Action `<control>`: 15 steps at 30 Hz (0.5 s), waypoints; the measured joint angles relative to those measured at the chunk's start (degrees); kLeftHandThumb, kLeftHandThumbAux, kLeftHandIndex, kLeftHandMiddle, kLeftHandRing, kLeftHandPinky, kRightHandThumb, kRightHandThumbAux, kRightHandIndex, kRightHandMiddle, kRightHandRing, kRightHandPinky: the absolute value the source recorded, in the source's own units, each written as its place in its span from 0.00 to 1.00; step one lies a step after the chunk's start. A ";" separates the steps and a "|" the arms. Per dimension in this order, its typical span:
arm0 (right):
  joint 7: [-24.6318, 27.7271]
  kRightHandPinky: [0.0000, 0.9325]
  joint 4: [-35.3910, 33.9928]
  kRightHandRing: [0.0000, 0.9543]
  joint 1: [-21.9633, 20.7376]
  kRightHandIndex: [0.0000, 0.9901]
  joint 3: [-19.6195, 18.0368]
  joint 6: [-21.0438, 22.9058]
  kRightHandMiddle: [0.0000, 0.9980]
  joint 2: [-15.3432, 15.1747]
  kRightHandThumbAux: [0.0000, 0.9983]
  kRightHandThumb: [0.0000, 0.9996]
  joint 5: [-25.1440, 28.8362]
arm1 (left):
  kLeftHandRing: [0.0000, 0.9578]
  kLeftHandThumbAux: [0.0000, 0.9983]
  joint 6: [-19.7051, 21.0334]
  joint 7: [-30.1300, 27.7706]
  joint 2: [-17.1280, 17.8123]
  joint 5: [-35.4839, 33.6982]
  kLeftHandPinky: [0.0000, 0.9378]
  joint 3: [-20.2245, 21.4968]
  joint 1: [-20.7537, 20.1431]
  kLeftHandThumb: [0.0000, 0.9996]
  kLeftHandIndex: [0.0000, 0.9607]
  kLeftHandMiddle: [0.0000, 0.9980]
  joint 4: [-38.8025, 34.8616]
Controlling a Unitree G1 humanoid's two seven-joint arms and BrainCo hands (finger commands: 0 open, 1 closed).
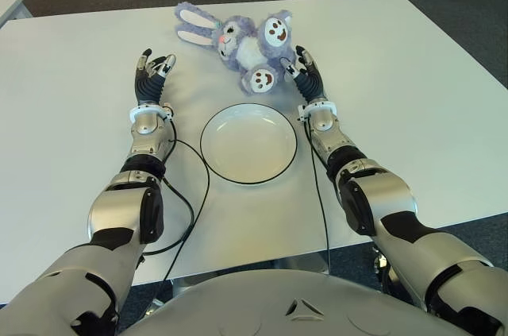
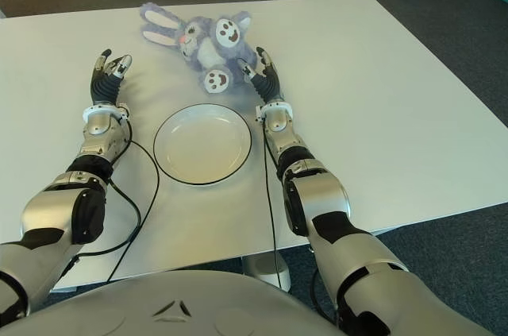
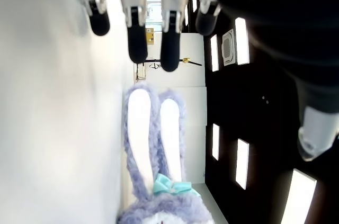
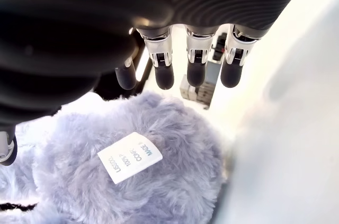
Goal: Put the doll into the plate.
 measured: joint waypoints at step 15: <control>-0.55 0.00 0.01 0.00 -0.01 0.00 0.11 -0.61 0.00 -0.27 0.33 0.18 0.00 | 0.19 0.52 0.00 0.00 0.01 -0.02 0.05 0.03 -0.03 0.00 0.08 0.24 0.00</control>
